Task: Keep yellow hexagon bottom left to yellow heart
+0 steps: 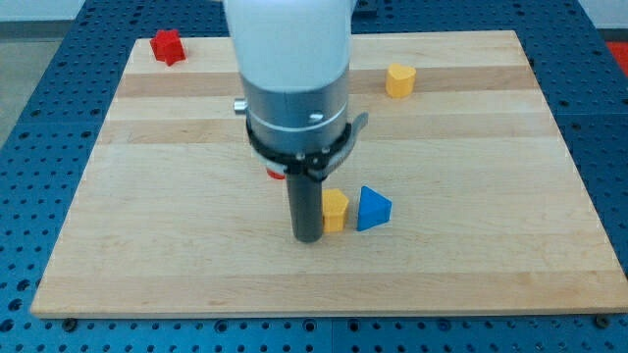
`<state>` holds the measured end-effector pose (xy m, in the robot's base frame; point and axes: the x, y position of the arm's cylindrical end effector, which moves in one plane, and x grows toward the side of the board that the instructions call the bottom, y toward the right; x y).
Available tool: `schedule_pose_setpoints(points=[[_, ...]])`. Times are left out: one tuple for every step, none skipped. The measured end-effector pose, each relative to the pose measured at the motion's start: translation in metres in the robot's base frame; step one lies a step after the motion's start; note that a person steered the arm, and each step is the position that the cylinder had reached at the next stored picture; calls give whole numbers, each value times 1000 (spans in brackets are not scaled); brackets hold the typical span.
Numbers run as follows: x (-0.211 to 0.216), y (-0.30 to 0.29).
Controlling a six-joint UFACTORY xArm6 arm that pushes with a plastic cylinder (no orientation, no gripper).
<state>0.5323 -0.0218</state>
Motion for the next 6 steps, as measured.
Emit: schedule_pose_setpoints(points=[[-30,0],[-48,6],[-18,-8],[6,2],[-13,32],[-46,37]])
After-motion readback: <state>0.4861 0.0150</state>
